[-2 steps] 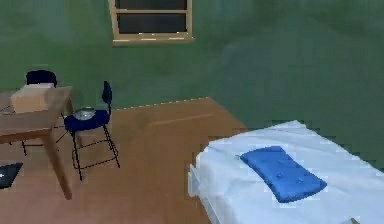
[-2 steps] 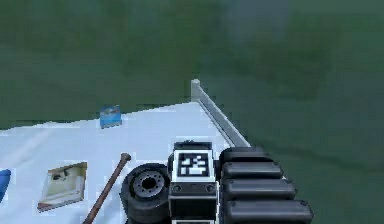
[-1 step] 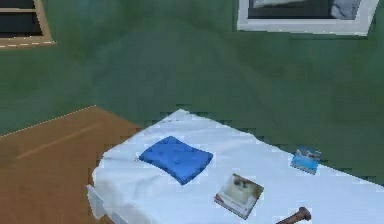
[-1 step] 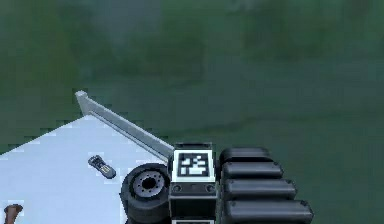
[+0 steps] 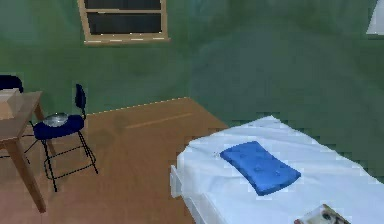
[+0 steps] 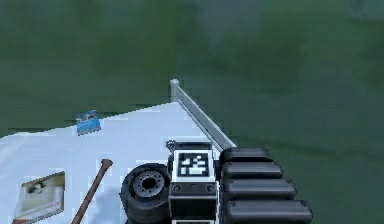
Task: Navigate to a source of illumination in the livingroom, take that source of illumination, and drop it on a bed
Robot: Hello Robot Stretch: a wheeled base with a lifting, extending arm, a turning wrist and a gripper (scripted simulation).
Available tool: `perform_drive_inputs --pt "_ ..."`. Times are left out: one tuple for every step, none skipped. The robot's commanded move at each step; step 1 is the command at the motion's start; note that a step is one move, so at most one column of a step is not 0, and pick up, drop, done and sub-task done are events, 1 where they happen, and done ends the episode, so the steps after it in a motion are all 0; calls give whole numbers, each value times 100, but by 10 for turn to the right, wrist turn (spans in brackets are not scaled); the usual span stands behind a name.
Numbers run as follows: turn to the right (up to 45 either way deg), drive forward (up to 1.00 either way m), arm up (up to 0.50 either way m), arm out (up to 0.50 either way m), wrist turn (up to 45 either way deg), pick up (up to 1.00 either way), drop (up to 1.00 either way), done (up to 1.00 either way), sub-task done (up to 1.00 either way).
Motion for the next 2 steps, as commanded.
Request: perform_drive_inputs --pt "-30 0 0 0 0 0 0 0 0" --pt "450 0 0 0 0 0 0 0 0"
